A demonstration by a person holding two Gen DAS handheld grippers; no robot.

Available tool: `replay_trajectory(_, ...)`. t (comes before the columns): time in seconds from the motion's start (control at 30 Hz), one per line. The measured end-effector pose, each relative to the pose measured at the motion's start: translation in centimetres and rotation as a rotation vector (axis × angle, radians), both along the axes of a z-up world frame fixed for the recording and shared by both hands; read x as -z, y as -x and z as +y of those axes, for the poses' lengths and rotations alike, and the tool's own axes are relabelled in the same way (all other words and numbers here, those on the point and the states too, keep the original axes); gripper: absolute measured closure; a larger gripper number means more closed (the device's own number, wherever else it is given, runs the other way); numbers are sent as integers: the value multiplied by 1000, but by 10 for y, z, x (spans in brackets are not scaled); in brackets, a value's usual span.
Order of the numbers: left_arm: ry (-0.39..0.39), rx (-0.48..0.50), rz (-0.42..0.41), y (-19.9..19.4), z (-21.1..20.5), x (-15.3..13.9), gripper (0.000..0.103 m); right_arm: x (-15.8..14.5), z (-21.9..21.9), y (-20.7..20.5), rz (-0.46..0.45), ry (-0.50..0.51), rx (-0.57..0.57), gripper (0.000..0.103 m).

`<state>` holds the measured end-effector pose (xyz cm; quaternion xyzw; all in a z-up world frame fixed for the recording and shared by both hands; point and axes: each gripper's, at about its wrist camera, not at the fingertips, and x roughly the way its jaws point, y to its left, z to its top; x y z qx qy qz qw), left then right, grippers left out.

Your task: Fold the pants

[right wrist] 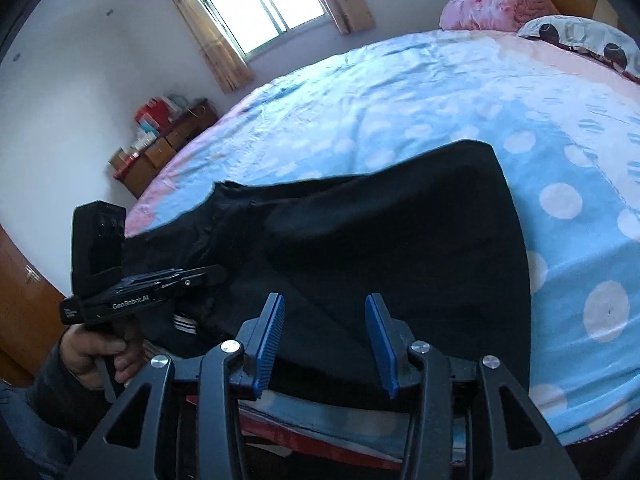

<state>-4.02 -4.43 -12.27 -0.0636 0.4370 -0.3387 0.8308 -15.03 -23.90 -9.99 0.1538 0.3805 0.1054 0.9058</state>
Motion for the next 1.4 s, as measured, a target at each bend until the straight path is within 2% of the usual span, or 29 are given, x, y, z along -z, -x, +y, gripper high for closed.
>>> replay_trajectory(0.13, -46, 0, 13, -3, 5, 9, 95, -4, 5, 1, -29, 22, -24, 55)
replay_trajectory(0.23, -25, 0, 25, -2, 4, 11, 92, 6, 2, -3, 9, 13, -11, 55)
replay_trajectory(0.33, -22, 2, 32, -2, 3, 12, 87, 16, -7, -10, 72, 63, 58, 55)
replay_trajectory(0.4, -30, -1, 33, -1, 2, 12, 84, 18, -16, -14, 119, 19, 67, 55)
replay_trajectory(0.43, -29, 2, 32, 1, 2, 11, 78, 13, -20, -16, 122, -6, 77, 55)
replay_trajectory(0.53, -10, 14, 36, 3, 0, 9, 63, -16, -27, -20, 39, -3, 95, 54)
replay_trajectory(0.57, -9, 18, 34, 4, -2, 9, 61, -25, -32, -27, 4, 4, 102, 54)
replay_trajectory(0.67, -8, 24, 29, 6, -6, 7, 53, -29, -45, -52, -24, 6, 115, 52)
replay_trajectory(0.73, -15, 24, 26, 6, -7, 7, 51, -16, -54, -74, 45, 8, 137, 52)
replay_trajectory(0.77, -15, 25, 26, 5, -8, 7, 51, 0, -62, -89, 120, -21, 145, 52)
replay_trajectory(0.83, -14, 21, 28, 5, -7, 7, 51, 11, -70, -96, 129, -78, 148, 51)
replay_trajectory(0.9, -12, 18, 29, 5, -7, 7, 51, 9, -71, -93, 117, -100, 143, 52)
replay_trajectory(1.07, -17, 17, 27, 5, -8, 7, 50, -12, -61, -55, 149, -52, 166, 51)
replay_trajectory(1.2, -28, 16, 17, 8, -12, 6, 45, -6, -42, -10, 195, 42, 120, 51)
replay_trajectory(1.27, -45, 20, 5, 9, -15, 6, 43, -1, -37, 6, 187, 69, 113, 51)
replay_trajectory(1.4, -65, 21, -7, 11, -19, 5, 39, 13, -29, 10, 186, 186, 65, 51)
